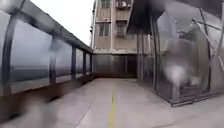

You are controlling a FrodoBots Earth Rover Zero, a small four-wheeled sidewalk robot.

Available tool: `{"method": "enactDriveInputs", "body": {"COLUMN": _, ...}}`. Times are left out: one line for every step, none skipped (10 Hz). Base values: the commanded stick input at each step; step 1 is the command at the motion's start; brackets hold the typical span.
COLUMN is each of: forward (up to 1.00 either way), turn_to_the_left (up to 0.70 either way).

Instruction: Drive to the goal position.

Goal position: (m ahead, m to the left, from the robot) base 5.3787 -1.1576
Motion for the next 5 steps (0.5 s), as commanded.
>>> {"method": "enactDriveInputs", "body": {"forward": 0.70, "turn_to_the_left": 0.27}}
{"method": "enactDriveInputs", "body": {"forward": 0.70, "turn_to_the_left": 0.27}}
{"method": "enactDriveInputs", "body": {"forward": 0.70, "turn_to_the_left": 0.23}}
{"method": "enactDriveInputs", "body": {"forward": 0.70, "turn_to_the_left": 0.07}}
{"method": "enactDriveInputs", "body": {"forward": 0.70, "turn_to_the_left": 0.00}}
